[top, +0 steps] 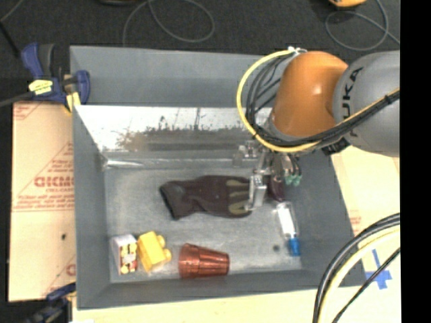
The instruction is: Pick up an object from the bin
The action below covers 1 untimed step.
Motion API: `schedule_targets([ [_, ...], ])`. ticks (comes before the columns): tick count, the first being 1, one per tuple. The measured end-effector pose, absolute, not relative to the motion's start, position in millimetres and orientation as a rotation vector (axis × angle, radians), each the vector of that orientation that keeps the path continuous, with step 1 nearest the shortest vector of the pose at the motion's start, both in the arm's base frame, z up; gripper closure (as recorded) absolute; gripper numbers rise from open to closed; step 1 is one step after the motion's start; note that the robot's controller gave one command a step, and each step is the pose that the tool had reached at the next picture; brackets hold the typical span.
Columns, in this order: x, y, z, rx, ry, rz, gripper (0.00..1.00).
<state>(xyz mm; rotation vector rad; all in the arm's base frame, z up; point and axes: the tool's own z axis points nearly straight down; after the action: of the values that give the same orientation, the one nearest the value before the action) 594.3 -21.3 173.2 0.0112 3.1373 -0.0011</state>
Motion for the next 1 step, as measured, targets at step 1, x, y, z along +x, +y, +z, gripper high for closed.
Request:
schedule_targets([
  [1, 599.7, -19.1, 145.3, 0.093, 3.130, 0.001, 0.00],
])
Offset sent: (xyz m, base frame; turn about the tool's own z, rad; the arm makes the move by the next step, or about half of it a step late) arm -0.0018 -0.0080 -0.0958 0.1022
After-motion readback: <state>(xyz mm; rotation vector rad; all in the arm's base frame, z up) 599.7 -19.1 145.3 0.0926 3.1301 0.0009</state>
